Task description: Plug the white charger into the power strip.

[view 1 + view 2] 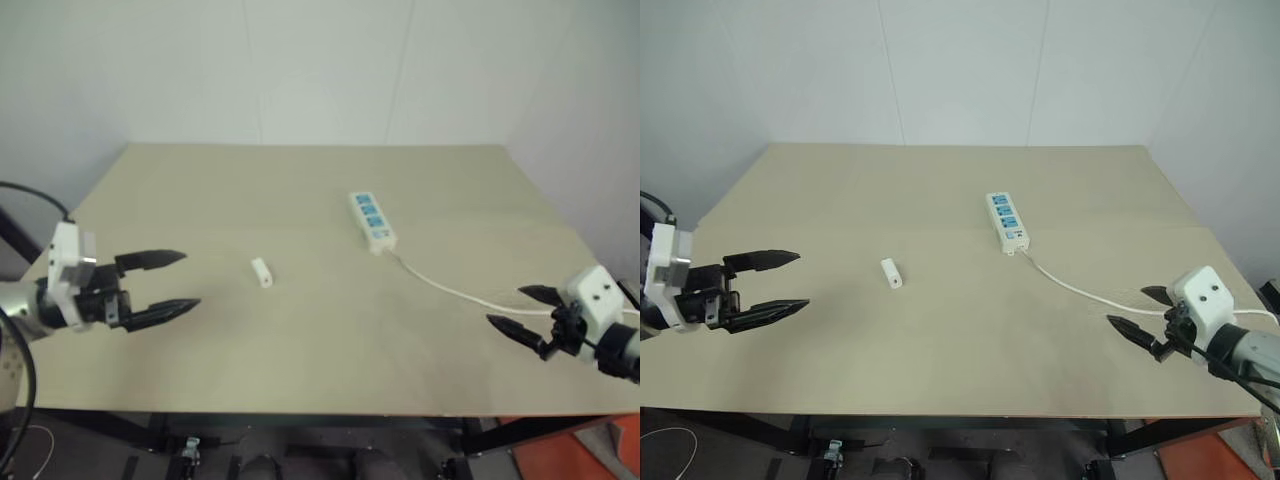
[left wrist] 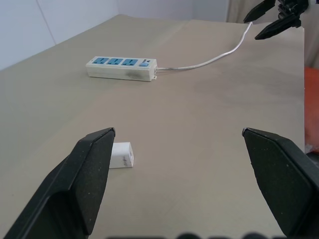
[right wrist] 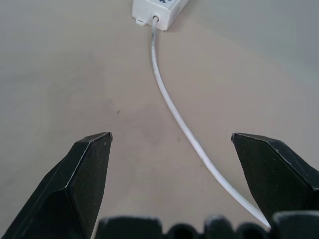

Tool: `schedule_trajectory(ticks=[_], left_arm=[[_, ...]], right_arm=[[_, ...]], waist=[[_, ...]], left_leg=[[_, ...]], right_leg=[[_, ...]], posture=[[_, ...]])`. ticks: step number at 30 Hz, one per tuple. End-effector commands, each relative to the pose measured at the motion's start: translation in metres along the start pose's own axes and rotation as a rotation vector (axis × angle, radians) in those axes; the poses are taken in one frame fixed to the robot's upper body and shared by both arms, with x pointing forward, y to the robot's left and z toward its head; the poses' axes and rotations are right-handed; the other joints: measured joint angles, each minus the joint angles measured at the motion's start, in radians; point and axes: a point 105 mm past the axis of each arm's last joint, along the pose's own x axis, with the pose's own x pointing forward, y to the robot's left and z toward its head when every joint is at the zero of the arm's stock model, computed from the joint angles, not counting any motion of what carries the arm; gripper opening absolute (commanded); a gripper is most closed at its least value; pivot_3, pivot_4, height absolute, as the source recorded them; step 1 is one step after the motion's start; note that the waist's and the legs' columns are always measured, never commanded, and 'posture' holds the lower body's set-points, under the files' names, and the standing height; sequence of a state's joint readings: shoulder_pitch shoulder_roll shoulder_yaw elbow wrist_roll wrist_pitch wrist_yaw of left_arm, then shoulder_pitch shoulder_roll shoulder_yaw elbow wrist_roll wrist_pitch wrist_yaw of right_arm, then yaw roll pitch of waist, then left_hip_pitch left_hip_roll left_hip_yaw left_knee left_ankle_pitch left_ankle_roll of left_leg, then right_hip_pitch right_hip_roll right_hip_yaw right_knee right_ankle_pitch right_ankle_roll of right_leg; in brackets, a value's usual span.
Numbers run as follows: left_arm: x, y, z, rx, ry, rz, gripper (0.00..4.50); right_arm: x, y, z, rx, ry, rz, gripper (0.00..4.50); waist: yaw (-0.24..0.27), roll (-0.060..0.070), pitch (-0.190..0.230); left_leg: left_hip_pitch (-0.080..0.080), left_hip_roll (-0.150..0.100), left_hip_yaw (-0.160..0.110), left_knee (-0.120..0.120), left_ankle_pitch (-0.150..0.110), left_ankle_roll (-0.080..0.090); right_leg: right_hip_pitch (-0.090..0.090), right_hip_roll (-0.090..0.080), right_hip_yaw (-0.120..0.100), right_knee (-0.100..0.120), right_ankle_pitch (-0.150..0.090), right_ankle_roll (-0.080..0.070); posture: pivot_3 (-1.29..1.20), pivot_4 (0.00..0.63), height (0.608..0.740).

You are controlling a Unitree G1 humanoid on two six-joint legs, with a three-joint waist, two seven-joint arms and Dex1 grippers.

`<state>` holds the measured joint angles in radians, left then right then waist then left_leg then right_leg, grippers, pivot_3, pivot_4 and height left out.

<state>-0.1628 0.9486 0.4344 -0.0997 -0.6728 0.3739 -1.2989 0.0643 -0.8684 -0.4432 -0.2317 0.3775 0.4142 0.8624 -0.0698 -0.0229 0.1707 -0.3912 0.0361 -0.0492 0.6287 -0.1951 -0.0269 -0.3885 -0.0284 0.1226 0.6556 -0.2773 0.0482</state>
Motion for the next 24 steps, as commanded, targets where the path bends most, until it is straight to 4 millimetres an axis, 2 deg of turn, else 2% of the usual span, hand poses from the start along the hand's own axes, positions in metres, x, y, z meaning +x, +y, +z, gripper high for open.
schedule_trajectory(ticks=[1, 9, 12, 17, 21, 24], left_arm=[[-0.002, 0.001, 0.009, 0.045, 0.003, 0.011, 4.46], [-0.001, -0.010, 0.014, 0.015, -0.012, -0.066, 4.46], [0.002, -0.007, 0.012, 0.026, -0.007, -0.063, 4.46], [0.008, -0.005, 0.007, 0.034, -0.018, -0.050, 4.46], [0.012, -0.011, 0.005, 0.040, -0.052, -0.093, 4.46], [0.019, -0.011, -0.003, 0.054, 0.009, -0.119, 4.46]], right_arm=[[0.000, 0.000, 0.012, -0.018, -0.042, -0.011, 4.50], [-0.005, -0.003, 0.012, -0.013, -0.043, -0.012, 4.50], [-0.005, -0.008, 0.013, -0.008, -0.042, -0.035, 4.50], [0.001, -0.006, 0.012, -0.019, -0.037, -0.012, 4.50], [0.026, -0.006, 0.019, 0.007, -0.064, -0.003, 4.50], [0.062, -0.013, 0.017, 0.023, -0.051, -0.035, 4.50]], waist=[[0.000, 0.000, 0.000], [0.001, -0.001, 0.001], [0.001, -0.001, 0.001], [0.001, -0.001, 0.001], [-0.008, -0.002, 0.001], [-0.010, -0.003, 0.002]], left_leg=[[0.000, 0.000, 0.000, 0.000, 0.000, 0.000], [0.000, 0.000, 0.000, 0.000, 0.000, 0.000], [0.000, 0.000, 0.000, -0.001, 0.000, 0.000], [0.000, 0.000, 0.000, -0.001, 0.000, 0.000], [0.000, 0.000, 0.001, -0.001, 0.000, 0.000], [0.001, 0.001, 0.001, -0.001, 0.000, 0.000]], right_leg=[[0.000, 0.000, 0.000, 0.000, 0.000, 0.000], [0.000, 0.000, 0.000, -0.001, 0.000, 0.000], [0.000, 0.000, 0.000, 0.000, 0.000, 0.000], [0.000, 0.000, 0.000, -0.001, 0.000, 0.000], [0.000, 0.000, 0.001, -0.001, 0.000, 0.000], [0.000, 0.001, 0.001, 0.000, 0.000, 0.000]], posture=[[0.00, 0.150, 0.740], [0.00, 0.150, 0.740], [0.00, 0.150, 0.740], [0.00, 0.150, 0.740], [0.00, 0.150, 0.740], [0.00, 0.150, 0.740]])
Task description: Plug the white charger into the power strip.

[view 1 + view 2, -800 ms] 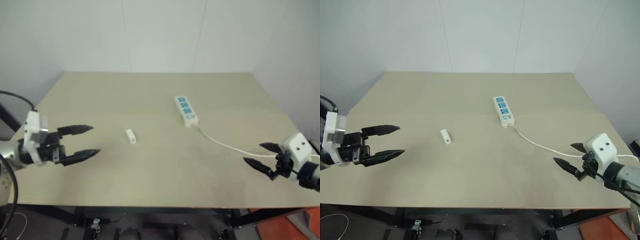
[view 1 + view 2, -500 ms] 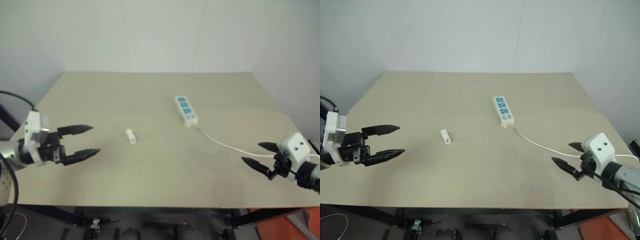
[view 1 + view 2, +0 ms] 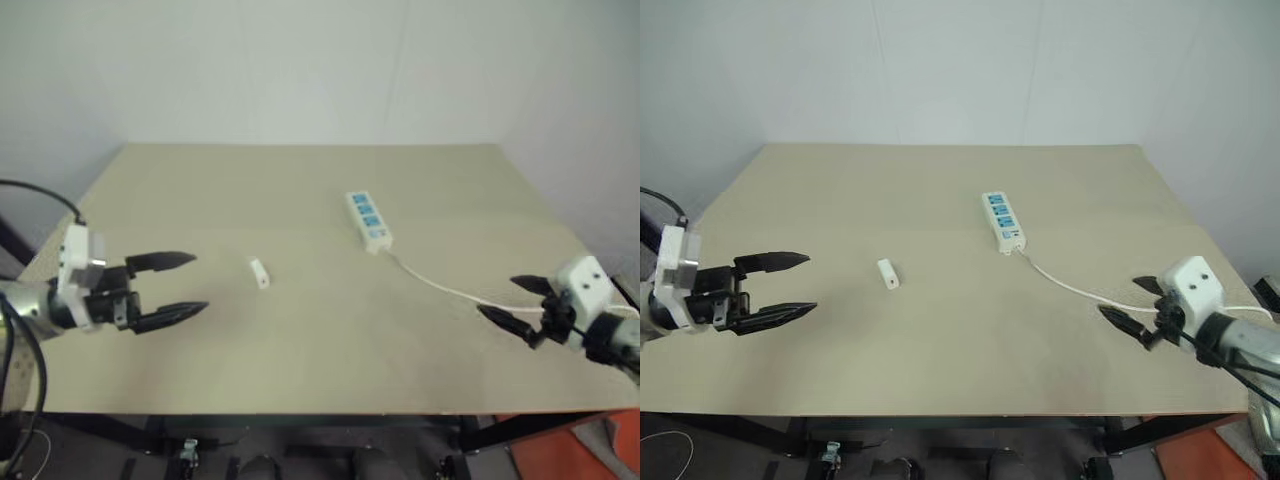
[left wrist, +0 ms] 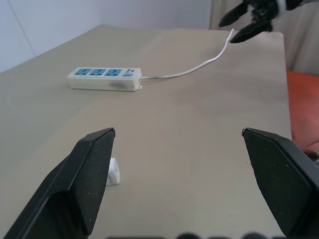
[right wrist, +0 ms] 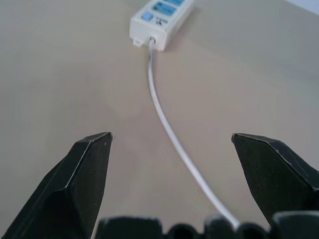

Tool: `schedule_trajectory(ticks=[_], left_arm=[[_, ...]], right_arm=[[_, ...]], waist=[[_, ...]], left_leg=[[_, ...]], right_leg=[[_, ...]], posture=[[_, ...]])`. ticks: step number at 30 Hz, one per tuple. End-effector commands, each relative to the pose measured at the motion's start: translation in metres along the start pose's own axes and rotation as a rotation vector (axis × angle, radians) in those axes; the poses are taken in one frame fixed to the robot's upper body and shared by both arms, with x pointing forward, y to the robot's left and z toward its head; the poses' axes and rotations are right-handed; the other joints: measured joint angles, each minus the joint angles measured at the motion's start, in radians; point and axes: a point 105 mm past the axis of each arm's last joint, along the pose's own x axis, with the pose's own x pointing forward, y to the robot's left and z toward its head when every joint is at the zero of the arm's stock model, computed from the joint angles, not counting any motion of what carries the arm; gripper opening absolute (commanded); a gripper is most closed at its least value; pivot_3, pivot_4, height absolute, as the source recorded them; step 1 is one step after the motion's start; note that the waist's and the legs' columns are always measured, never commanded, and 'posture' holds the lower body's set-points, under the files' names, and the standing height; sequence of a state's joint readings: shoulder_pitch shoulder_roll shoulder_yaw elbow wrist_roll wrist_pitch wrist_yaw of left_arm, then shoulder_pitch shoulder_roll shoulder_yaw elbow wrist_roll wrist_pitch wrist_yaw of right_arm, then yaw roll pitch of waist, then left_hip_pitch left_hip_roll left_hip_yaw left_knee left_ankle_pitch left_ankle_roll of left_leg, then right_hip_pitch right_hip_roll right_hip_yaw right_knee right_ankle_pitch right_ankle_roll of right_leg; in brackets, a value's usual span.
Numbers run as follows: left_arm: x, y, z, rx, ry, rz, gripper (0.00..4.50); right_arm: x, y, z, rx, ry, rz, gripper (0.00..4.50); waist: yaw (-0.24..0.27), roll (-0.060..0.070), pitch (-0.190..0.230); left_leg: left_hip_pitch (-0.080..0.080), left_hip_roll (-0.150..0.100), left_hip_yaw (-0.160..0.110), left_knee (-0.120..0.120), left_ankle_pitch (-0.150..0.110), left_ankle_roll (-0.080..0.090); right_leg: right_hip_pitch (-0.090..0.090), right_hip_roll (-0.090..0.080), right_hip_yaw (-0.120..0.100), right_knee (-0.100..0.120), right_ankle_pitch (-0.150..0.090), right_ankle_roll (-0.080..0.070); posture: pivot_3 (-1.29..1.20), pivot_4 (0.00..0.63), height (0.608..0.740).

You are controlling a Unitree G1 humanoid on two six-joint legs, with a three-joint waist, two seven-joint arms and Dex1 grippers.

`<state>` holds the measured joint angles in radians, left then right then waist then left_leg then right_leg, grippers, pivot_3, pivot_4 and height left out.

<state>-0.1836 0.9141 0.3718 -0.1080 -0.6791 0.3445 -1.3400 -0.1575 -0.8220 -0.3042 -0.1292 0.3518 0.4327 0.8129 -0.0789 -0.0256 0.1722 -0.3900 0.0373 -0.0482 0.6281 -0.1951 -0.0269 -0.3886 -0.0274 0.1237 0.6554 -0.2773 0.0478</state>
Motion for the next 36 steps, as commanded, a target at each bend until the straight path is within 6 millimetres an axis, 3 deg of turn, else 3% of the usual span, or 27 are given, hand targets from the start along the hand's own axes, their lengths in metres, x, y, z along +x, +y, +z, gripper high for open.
schedule_trajectory(ticks=[1, 7, 11, 14, 18, 28, 32, 36], left_arm=[[0.007, 0.000, -0.003, 0.055, 0.067, -0.028, 4.46], [0.005, -0.002, -0.022, 0.083, 0.191, -0.041, 4.46], [0.007, -0.005, -0.022, 0.096, 0.193, -0.037, 4.46], [0.003, -0.007, -0.025, 0.100, 0.199, -0.028, 4.46], [0.003, -0.009, -0.033, 0.097, 0.224, -0.025, 4.50], [0.007, -0.008, -0.041, 0.104, 0.228, -0.006, 4.50], [0.007, -0.003, -0.044, 0.108, 0.235, -0.003, 4.50], [0.010, 0.002, -0.044, 0.111, 0.236, -0.025, 4.50]], right_arm=[[0.033, -0.010, -0.007, -0.004, 0.036, -0.044, 4.50], [0.103, -0.020, -0.017, 0.064, 0.068, -0.066, 4.50], [0.119, -0.025, -0.014, 0.103, 0.050, -0.061, 4.50], [0.130, -0.017, -0.015, 0.061, 0.072, -0.005, 4.50], [0.135, -0.001, -0.025, 0.065, 0.118, 0.100, 3.63], [0.139, 0.005, -0.031, 0.081, 0.126, 0.115, 0.06], [0.140, 0.010, -0.026, 0.070, 0.076, 0.130, 0.03], [0.124, 0.024, -0.015, 0.075, -0.052, 0.194, 0.03]], waist=[[-0.002, 0.000, 0.000], [-0.007, -0.001, 0.002], [-0.004, -0.001, 0.002], [-0.002, -0.001, 0.002], [-0.007, -0.001, 0.002], [-0.020, -0.001, 0.002], [-0.020, -0.001, 0.002], [-0.017, -0.001, 0.002]], left_leg=[[0.001, 0.000, 0.000, 0.000, 0.000, 0.000], [-0.003, 0.000, 0.000, -0.002, 0.000, 0.000], [-0.012, -0.001, -0.001, -0.002, 0.000, 0.000], [-0.016, -0.002, -0.001, -0.002, 0.000, 0.000], [-0.015, -0.002, -0.001, -0.002, 0.000, 0.000], [-0.001, -0.002, -0.002, -0.002, 0.000, 0.000], [-0.001, -0.001, -0.002, -0.002, 0.000, 0.000], [-0.001, -0.001, -0.003, -0.002, 0.000, 0.000]], right_leg=[[0.000, 0.000, 0.000, 0.000, 0.000, 0.000], [-0.004, 0.000, 0.000, -0.001, 0.002, -0.003], [-0.010, -0.001, -0.001, -0.002, 0.005, -0.009], [-0.015, -0.003, -0.002, -0.001, 0.006, -0.010], [-0.015, -0.003, -0.003, 0.000, 0.006, -0.010], [-0.001, -0.002, -0.003, 0.001, 0.003, -0.005], [-0.001, -0.001, -0.003, 0.001, 0.004, -0.006], [-0.001, -0.001, -0.003, 0.001, 0.004, -0.007]], posture=[[0.00, 0.150, 0.740], [0.00, 0.150, 0.740], [0.00, 0.150, 0.740], [0.00, 0.150, 0.740], [0.00, 0.150, 0.740], [0.00, 0.150, 0.740], [0.00, 0.150, 0.740], [0.00, 0.150, 0.740]])
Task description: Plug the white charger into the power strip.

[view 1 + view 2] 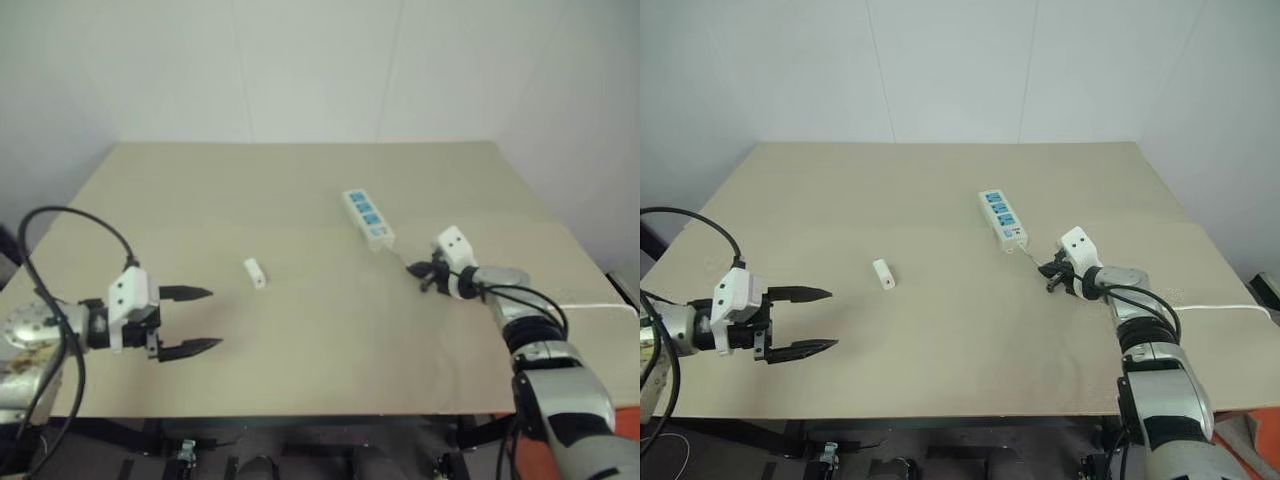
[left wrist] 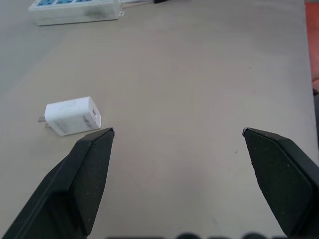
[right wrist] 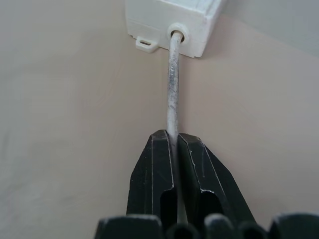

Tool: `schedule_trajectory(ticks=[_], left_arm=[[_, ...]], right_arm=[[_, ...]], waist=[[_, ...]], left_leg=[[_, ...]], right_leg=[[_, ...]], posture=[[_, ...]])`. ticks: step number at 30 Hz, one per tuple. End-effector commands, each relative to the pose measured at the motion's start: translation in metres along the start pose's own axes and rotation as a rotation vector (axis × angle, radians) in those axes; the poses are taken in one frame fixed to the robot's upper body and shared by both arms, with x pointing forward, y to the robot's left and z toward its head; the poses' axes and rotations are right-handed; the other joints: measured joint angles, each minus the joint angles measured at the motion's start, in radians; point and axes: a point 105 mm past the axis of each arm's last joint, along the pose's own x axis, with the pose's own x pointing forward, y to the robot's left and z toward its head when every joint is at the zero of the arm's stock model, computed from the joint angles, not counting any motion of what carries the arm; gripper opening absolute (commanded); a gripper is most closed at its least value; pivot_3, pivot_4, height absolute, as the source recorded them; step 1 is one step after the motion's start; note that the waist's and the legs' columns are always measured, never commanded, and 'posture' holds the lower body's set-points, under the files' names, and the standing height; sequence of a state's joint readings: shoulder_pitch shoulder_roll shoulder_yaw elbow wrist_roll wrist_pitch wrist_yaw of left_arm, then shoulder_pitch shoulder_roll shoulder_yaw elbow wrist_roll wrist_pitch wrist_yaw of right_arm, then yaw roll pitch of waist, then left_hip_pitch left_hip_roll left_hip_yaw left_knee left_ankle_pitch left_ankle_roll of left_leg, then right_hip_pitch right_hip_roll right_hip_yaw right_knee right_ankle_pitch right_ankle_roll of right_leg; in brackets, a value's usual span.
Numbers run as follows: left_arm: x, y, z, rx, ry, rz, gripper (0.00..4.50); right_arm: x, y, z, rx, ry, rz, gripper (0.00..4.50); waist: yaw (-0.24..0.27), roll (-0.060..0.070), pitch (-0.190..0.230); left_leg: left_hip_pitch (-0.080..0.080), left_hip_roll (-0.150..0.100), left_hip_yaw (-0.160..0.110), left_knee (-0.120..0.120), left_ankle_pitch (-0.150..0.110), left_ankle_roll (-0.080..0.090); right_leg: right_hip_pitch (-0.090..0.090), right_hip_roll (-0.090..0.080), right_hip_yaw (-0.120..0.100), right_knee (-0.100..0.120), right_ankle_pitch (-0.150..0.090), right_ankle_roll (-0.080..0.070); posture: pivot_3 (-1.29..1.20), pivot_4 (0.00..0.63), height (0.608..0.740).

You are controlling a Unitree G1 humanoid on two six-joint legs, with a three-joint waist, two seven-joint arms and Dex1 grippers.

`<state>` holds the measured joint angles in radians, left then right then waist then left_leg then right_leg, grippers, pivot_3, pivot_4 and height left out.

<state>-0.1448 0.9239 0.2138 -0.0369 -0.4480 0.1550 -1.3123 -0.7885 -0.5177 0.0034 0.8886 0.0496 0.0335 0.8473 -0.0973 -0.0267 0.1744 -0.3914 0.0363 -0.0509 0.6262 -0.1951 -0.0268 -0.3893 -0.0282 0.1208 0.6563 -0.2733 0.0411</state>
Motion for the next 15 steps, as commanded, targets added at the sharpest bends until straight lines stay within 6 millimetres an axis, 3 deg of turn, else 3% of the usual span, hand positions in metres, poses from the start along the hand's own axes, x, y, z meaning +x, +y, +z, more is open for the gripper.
schedule_trajectory(ticks=[1, 4, 7, 11, 15], left_arm=[[0.000, 0.008, 0.008, 0.047, -0.009, -0.009, 4.50], [0.003, 0.013, 0.012, 0.055, -0.020, -0.018, 4.50], [0.008, 0.013, 0.015, 0.064, -0.030, -0.046, 4.50], [0.008, 0.017, 0.014, 0.067, -0.014, -0.062, 4.50], [0.009, 0.022, 0.016, 0.068, -0.007, -0.066, 4.50]], right_arm=[[-0.015, 0.021, 0.015, -0.026, -0.131, 0.084, 0.03], [-0.041, 0.046, 0.015, -0.087, -0.175, 0.124, 0.03], [-0.063, 0.070, 0.000, -0.110, -0.165, 0.142, 0.03], [-0.064, 0.079, -0.013, -0.057, -0.149, 0.075, 0.03], [-0.057, 0.088, -0.003, -0.045, -0.189, 0.053, 1.29]], waist=[[0.005, 0.000, 0.000], [0.008, 0.000, 0.000], [0.011, 0.000, 0.000], [-0.002, 0.000, 0.000], [-0.001, 0.000, 0.000]], left_leg=[[-0.001, 0.000, 0.000, 0.000, 0.000, 0.000], [-0.003, 0.000, -0.001, 0.000, 0.000, 0.000], [-0.005, 0.000, -0.001, 0.000, 0.000, 0.000], [-0.003, 0.000, 0.000, 0.000, 0.000, 0.000], [0.003, 0.002, 0.000, 0.000, 0.000, 0.000]], right_leg=[[0.000, 0.000, 0.000, 0.000, 0.000, 0.000], [-0.002, 0.000, -0.001, -0.001, 0.000, 0.000], [-0.004, -0.001, -0.001, 0.000, 0.000, 0.001], [-0.003, 0.000, 0.001, 0.000, -0.003, 0.005], [0.000, 0.004, 0.002, 0.002, -0.003, 0.005]], posture=[[0.00, 0.150, 0.740], [0.00, 0.150, 0.740], [0.00, 0.150, 0.740], [0.00, 0.150, 0.740], [0.00, 0.150, 0.740]])
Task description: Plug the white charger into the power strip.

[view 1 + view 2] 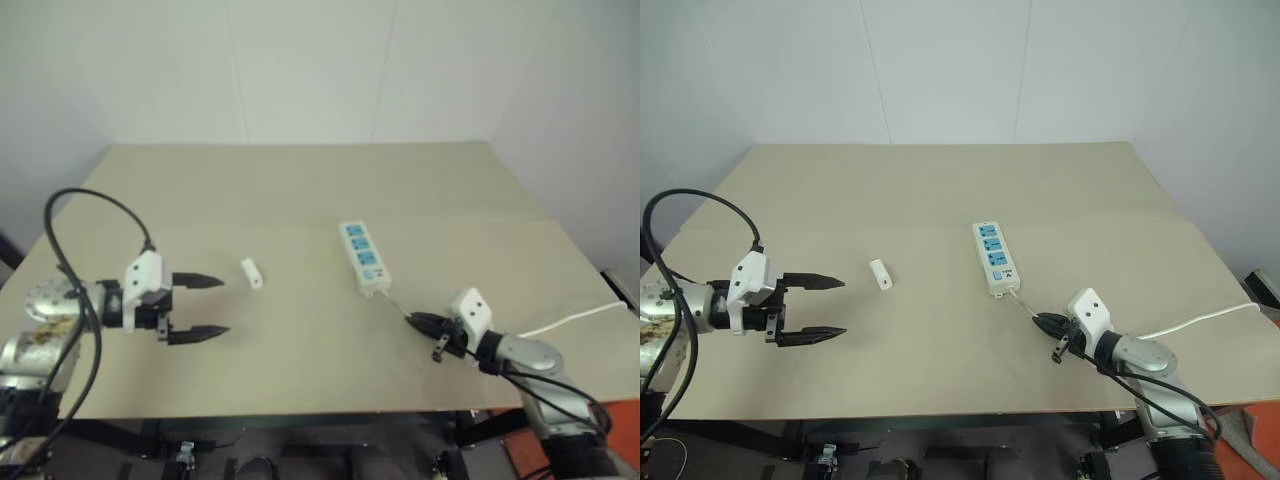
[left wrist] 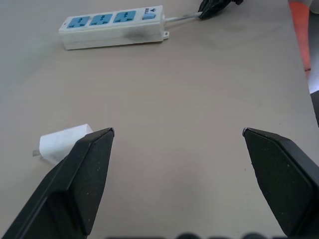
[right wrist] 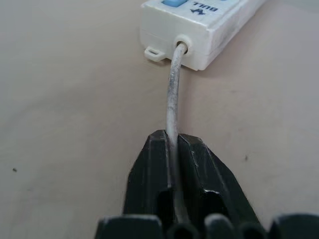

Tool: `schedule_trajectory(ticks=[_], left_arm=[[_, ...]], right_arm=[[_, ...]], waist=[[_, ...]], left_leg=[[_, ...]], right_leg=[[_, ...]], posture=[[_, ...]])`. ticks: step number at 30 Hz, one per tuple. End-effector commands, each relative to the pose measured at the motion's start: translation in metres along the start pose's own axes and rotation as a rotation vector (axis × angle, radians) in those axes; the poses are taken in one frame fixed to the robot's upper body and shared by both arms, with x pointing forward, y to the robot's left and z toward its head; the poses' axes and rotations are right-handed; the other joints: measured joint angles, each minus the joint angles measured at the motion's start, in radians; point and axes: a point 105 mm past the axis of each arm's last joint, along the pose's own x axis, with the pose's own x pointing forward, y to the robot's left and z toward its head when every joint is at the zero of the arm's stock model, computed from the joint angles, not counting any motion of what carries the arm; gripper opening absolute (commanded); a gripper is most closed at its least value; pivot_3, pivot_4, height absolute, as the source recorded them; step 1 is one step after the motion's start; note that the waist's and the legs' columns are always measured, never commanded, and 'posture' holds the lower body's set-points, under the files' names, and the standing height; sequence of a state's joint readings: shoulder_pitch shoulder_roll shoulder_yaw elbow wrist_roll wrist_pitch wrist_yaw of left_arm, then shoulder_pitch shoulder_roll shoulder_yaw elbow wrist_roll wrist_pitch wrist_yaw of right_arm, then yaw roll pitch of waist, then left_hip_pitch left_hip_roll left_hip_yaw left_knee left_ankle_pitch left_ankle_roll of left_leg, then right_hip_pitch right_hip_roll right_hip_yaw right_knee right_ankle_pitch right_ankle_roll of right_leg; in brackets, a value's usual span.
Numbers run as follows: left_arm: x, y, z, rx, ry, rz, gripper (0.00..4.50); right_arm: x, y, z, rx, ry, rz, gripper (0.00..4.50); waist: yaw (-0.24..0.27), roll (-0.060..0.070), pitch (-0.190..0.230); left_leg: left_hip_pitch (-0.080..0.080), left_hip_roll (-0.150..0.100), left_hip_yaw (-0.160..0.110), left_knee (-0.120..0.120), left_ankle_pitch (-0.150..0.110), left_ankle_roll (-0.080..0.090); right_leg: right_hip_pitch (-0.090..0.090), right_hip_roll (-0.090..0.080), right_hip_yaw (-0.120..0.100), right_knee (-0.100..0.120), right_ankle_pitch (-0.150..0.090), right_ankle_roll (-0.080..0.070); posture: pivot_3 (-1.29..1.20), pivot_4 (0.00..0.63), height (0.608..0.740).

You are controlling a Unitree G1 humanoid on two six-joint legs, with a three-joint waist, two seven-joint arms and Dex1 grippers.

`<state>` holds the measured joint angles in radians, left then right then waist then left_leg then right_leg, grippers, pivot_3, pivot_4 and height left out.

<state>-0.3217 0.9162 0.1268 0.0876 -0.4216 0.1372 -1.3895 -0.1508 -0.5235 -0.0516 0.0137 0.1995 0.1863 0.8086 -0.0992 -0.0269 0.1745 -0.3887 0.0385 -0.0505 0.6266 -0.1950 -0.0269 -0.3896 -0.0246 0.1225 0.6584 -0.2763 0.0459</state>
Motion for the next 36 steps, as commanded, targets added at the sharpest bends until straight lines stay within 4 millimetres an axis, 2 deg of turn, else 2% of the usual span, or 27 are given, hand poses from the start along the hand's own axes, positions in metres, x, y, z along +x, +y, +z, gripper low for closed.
schedule_trajectory(ticks=[1, 7, 9, 14, 19, 22, 28, 36], left_arm=[[-0.002, 0.006, 0.006, 0.036, 0.009, 0.003, 4.50], [0.003, 0.003, 0.007, 0.040, -0.008, 0.018, 4.50], [0.002, 0.000, 0.005, 0.034, -0.011, 0.031, 4.50], [-0.001, -0.007, -0.002, 0.026, 0.020, 0.056, 4.50], [-0.004, -0.008, 0.005, 0.009, -0.026, 0.061, 4.50], [-0.003, -0.006, 0.010, 0.021, -0.044, 0.081, 4.50], [0.004, -0.005, 0.008, 0.034, -0.037, 0.091, 4.50], [0.008, 0.004, 0.011, 0.059, -0.038, 0.082, 4.50]], right_arm=[[0.008, 0.002, 0.025, -0.031, -0.090, -0.050, 1.65], [0.027, -0.002, 0.047, 0.011, -0.204, -0.208, 3.85], [0.032, -0.004, 0.054, 0.024, -0.229, -0.257, 4.47], [0.049, -0.003, 0.056, 0.039, -0.233, -0.333, 4.47], [0.059, 0.000, 0.057, 0.061, -0.231, -0.345, 4.47], [0.065, -0.001, 0.047, 0.000, -0.171, -0.403, 4.47], [0.062, -0.005, 0.036, 0.123, -0.182, -0.487, 4.47], [0.064, 0.002, 0.027, 0.211, -0.212, -0.494, 4.47]], waist=[[0.002, 0.000, 0.000], [0.005, 0.000, 0.000], [0.006, 0.000, 0.000], [0.005, 0.000, 0.000], [0.011, 0.000, 0.000], [0.009, 0.000, 0.000], [0.007, -0.001, 0.000], [0.006, -0.002, -0.001]], left_leg=[[0.000, 0.000, 0.000, 0.000, 0.000, 0.000], [-0.004, 0.000, 0.000, 0.000, 0.000, 0.000], [-0.005, 0.000, 0.000, 0.000, 0.000, 0.000], [-0.010, 0.000, 0.000, 0.000, 0.000, 0.000], [-0.012, 0.000, 0.000, 0.000, 0.000, 0.000], [-0.012, 0.000, 0.000, 0.000, 0.000, 0.000], [-0.012, 0.000, 0.000, 0.000, 0.000, 0.000], [-0.011, 0.000, 0.000, 0.000, 0.000, 0.000]], right_leg=[[0.000, 0.000, 0.000, 0.000, 0.000, 0.000], [-0.002, 0.000, 0.000, -0.002, 0.000, -0.001], [-0.003, -0.001, 0.000, -0.002, 0.000, -0.001], [-0.009, -0.001, -0.001, -0.001, 0.003, -0.006], [-0.011, -0.001, -0.001, 0.000, 0.003, -0.006], [-0.012, -0.001, -0.001, 0.000, 0.003, -0.005], [-0.012, -0.001, -0.001, 0.000, 0.004, -0.007], [-0.011, -0.001, -0.001, 0.001, 0.003, -0.006]], posture=[[0.00, 0.150, 0.740], [0.00, 0.150, 0.740], [0.00, 0.150, 0.740], [0.00, 0.150, 0.740], [0.00, 0.150, 0.740], [0.00, 0.150, 0.740], [0.00, 0.150, 0.740], [0.00, 0.150, 0.740]])
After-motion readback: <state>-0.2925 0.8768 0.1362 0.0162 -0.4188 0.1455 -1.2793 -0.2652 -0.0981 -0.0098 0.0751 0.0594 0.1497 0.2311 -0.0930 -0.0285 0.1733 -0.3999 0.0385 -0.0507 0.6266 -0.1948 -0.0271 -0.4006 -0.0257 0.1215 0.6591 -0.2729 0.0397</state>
